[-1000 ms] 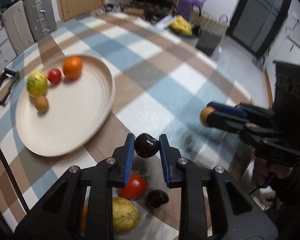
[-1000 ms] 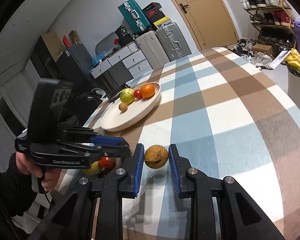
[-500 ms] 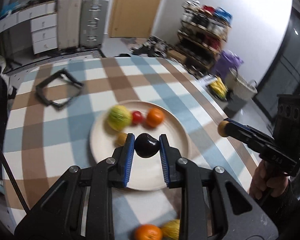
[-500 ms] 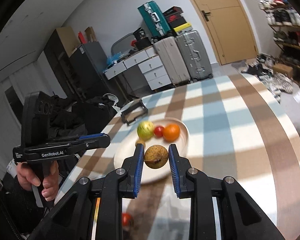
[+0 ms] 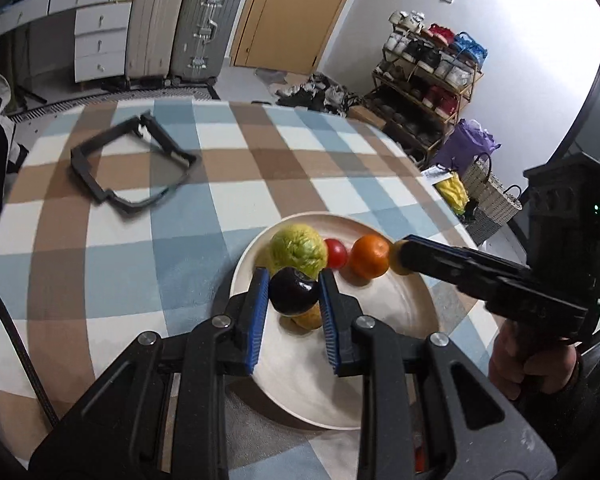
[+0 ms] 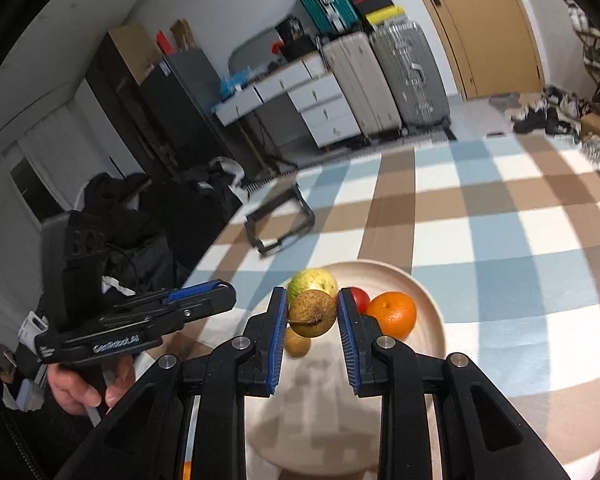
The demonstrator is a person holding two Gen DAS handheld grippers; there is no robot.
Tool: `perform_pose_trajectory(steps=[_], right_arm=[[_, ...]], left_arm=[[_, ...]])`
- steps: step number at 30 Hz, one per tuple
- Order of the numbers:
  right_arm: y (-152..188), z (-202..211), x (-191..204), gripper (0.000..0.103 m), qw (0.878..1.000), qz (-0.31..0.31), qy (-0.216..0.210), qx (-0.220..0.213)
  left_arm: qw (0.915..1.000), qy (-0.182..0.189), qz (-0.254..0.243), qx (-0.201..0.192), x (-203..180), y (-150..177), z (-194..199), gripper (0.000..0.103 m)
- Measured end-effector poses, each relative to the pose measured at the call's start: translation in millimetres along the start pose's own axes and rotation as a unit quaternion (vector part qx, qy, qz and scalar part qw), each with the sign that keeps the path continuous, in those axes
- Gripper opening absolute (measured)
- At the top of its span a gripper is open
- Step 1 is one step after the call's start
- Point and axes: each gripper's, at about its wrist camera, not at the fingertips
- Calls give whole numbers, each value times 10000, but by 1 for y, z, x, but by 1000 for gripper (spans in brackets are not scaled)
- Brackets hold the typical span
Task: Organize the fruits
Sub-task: 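Lower the kiwi onto the cream plate with the right tool while the left tool places a dark plum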
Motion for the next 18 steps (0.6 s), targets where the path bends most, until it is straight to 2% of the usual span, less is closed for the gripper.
perform_pose_trajectory(steps=[8, 18], right_arm=[[14, -47, -8, 25, 9985, -89, 13, 543], [18, -69, -7, 25, 9971, -33, 87, 757]], left_arm=[[9999, -71, 4, 154, 8, 5, -29, 22], [9996, -85, 20, 264, 10, 5, -45, 22]])
Point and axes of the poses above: each gripper's, at about its wrist camera, not at the fingertips, and z roughly against the way its jaws point, x to its left, y to its underside, and after that the axes turned 15 degrees about z, right-handed
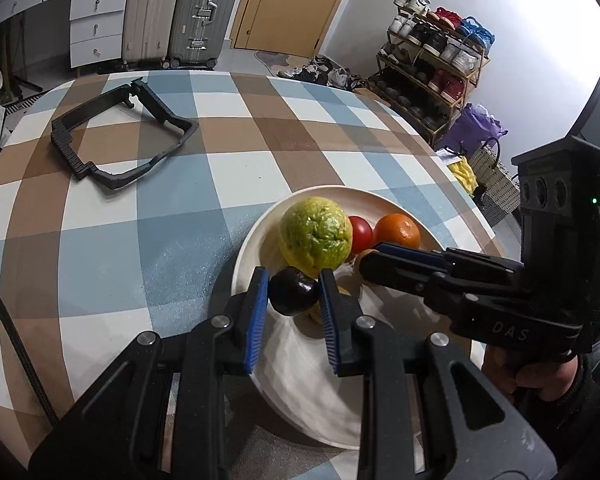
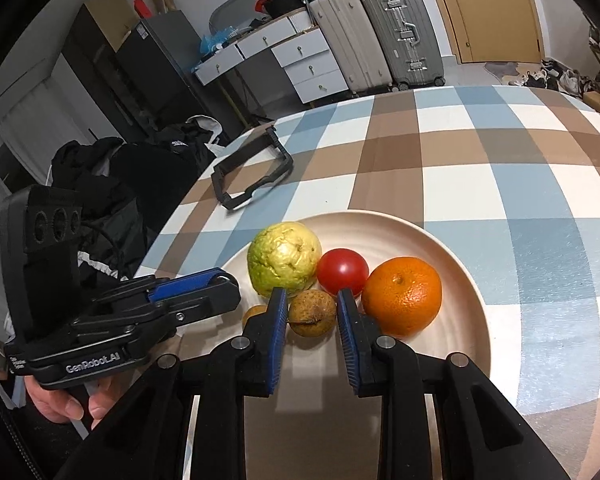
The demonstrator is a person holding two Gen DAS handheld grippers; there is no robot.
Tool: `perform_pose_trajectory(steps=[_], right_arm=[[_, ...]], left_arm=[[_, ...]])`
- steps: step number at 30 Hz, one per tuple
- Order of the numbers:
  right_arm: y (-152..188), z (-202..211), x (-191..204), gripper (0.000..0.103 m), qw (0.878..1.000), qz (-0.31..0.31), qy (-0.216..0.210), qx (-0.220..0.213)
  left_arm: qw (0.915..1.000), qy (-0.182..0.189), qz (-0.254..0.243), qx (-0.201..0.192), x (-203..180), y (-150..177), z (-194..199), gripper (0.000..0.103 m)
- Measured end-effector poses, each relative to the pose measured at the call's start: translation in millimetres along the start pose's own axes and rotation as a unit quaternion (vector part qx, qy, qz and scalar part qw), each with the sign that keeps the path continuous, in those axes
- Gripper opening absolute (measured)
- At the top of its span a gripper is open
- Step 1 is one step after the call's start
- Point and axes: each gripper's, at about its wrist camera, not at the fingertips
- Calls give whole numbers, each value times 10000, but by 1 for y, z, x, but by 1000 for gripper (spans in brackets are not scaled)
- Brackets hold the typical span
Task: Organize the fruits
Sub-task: 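Lower the kiwi onto the cream plate with the right tool while the left tool places a dark plum, then withdraw both tools from the plate toward the remaining fruits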
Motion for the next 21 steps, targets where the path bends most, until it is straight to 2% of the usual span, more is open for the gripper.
perform_pose_trajectory(steps=[5, 7, 9, 11, 14, 16, 18, 20, 21], right_arm=[[-1, -5, 4, 27, 10000, 62, -7, 30], [-2, -7, 6, 33, 10000, 54, -16, 21], [-3, -5, 6, 44, 10000, 28, -54, -22], [-3, 1, 8, 46, 9999, 33, -38, -127], [-4, 20, 12, 51, 9993, 94, 8, -363], [-2, 35, 16, 55, 9986, 141, 65, -505], [1, 51, 20, 67, 9977, 176, 87, -643], [7, 70, 25, 73, 9964, 236, 121, -809], [10, 79, 29, 74, 9954, 273, 181, -900]], left_arm=[[10000, 12, 59, 35, 1, -2, -4, 23], [9999, 16, 111, 68, 2, -3, -2, 24], [9999, -18, 124, 51, 3, -4, 4, 24], [9999, -37, 121, -25, 1, -3, 12, 26], [9997, -77, 128, -193, -4, 1, 28, 36], [9994, -114, 147, -301, -9, 6, 41, 47], [9987, -204, 103, -453, -15, 14, 55, 54], [9978, -278, 70, -594, -22, 23, 69, 61], [9973, -352, 83, -645, -26, 27, 76, 70]])
Point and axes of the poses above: each gripper's, at about its wrist camera, not at the fingertips, and z roughly against the way its jaws point, x to its left, y to its underside, and after that the axes turned 15 degrees about z, right-handed
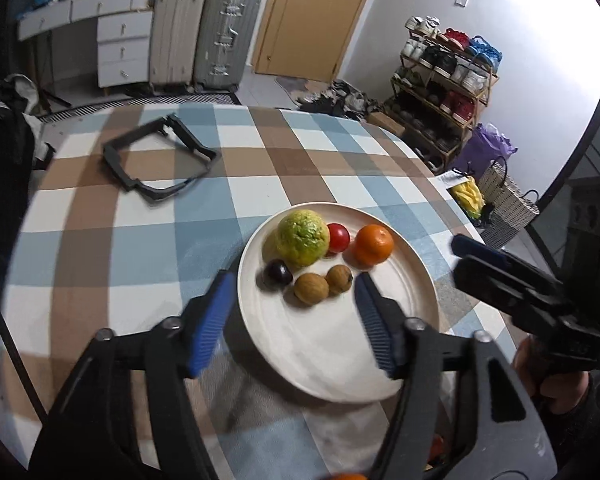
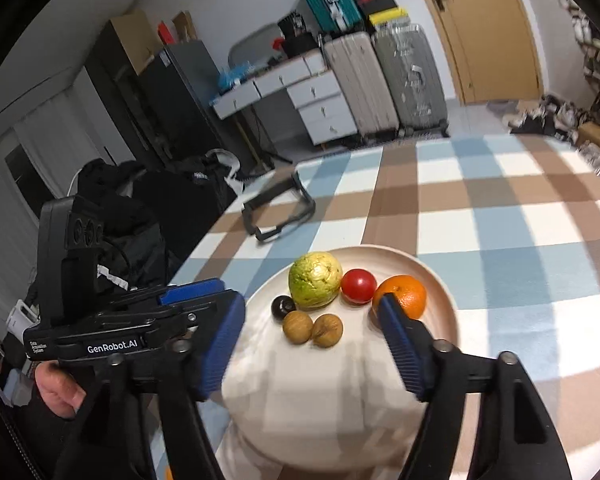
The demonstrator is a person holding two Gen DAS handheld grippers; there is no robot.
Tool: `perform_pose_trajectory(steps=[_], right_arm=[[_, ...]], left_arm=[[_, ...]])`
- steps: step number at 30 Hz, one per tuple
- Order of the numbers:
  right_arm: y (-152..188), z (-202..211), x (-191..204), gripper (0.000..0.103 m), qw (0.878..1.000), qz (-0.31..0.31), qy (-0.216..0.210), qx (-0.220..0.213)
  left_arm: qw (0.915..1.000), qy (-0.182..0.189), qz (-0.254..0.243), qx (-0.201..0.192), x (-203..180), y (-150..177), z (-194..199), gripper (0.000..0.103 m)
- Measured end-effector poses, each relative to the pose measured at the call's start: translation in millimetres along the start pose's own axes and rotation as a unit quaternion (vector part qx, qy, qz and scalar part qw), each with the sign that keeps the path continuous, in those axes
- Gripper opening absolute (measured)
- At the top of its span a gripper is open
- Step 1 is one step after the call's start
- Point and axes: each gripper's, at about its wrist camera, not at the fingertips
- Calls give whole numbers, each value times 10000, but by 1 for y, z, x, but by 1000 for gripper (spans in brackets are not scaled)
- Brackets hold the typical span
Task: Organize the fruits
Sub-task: 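Withdraw both tools from the plate toward the remaining fruits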
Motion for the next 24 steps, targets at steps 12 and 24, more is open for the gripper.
perform_pose_trajectory(steps=[12, 24], right_arm=[[36, 90, 40, 100, 9969, 224, 368, -665], [83, 148, 65, 103, 9937, 359, 670, -825]], left_arm=[[9964, -298, -419, -671, -57, 63, 91, 101], [9940, -415, -652, -775, -66, 132, 123, 102]])
Point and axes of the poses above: each gripper's, at about its wrist camera, not at the fingertips, and z roughly against the way its jaws point, x to its left, y to its underside, and after that the axes turned 15 degrees about z, right-handed
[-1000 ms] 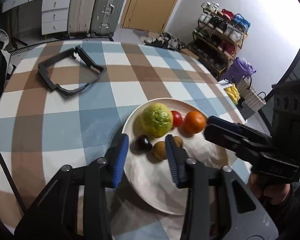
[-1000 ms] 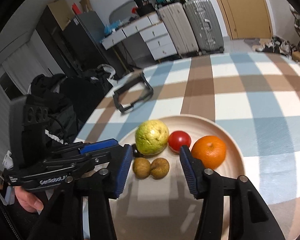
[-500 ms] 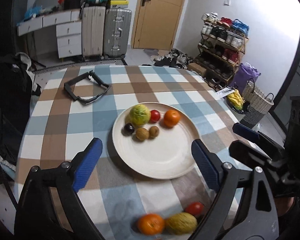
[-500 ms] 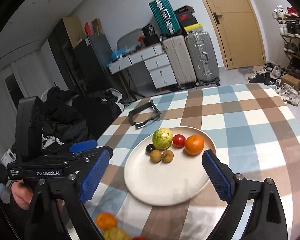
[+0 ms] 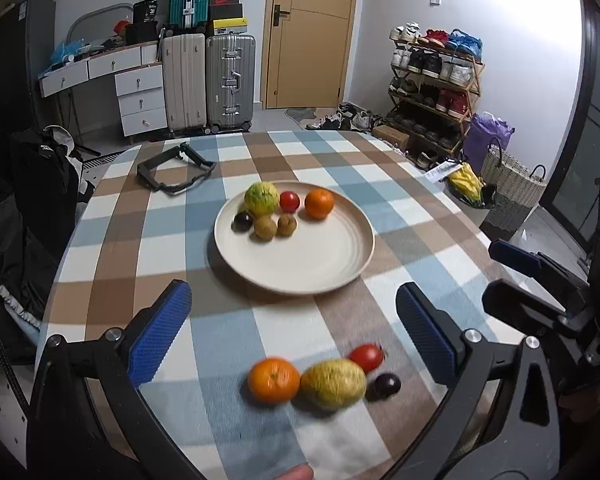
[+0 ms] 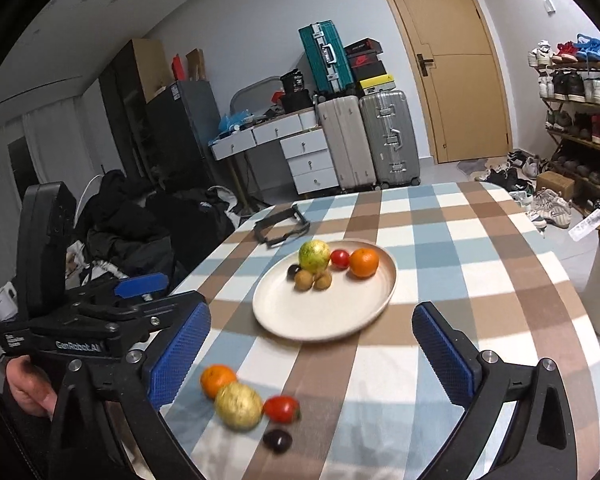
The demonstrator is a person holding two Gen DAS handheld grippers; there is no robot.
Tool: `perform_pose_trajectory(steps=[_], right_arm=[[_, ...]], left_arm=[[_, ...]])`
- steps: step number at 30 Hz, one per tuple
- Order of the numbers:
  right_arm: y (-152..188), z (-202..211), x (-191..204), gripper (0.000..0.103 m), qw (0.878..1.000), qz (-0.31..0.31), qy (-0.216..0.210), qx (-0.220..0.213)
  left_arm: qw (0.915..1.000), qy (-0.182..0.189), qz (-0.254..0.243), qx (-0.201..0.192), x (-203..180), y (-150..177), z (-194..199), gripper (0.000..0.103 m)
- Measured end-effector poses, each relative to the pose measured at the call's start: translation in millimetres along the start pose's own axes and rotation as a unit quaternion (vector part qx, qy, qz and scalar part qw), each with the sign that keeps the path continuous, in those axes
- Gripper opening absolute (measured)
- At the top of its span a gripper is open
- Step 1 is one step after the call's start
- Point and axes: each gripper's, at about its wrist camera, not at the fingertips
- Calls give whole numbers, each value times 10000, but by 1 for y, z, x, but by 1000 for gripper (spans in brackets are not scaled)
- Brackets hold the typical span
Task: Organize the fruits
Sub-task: 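Withdraw both tools from the plate toward the remaining fruits, then grasp a dark plum with the right tool while the left tool grasps the red tomato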
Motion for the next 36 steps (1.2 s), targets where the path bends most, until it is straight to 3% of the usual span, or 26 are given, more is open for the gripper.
perform_pose_trajectory(steps=[3, 11, 19, 28, 30, 32, 34, 36], right_arm=[[14, 6, 4, 103, 9998, -47, -135, 106], [68, -6, 14, 103, 9950, -294, -341, 892], [85, -17, 39, 101, 9938, -45, -503, 992], [86, -37, 56, 67, 9902, 411, -537, 1222], [88, -42, 57, 55, 9886, 461, -572, 1317], [89, -46, 56, 53, 9875, 505, -548, 1386], [89, -48, 54, 45, 9875, 490, -541, 1396], [89, -50, 53, 30, 9874, 475, -572, 1396]], left_arm=[[9999, 11, 88, 48, 7, 12, 2, 102], [9991, -125, 283, 284, 34, 40, -2, 102], [9982, -136, 400, 431, 50, 48, -7, 102], [9975, -122, 494, 496, 55, 45, -12, 102], [9974, -146, 479, 510, 55, 44, -14, 102], [9974, -155, 479, 512, 55, 44, -15, 102], [9975, -155, 454, 518, 55, 43, -15, 102], [9977, -145, 409, 530, 52, 42, -17, 102]])
Point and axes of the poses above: each gripper's, at about its wrist camera, not at the fingertips, and z roughly against the way its jaws point, x to its left, y to its underside, and after that the axes turned 15 degrees about z, right-handed
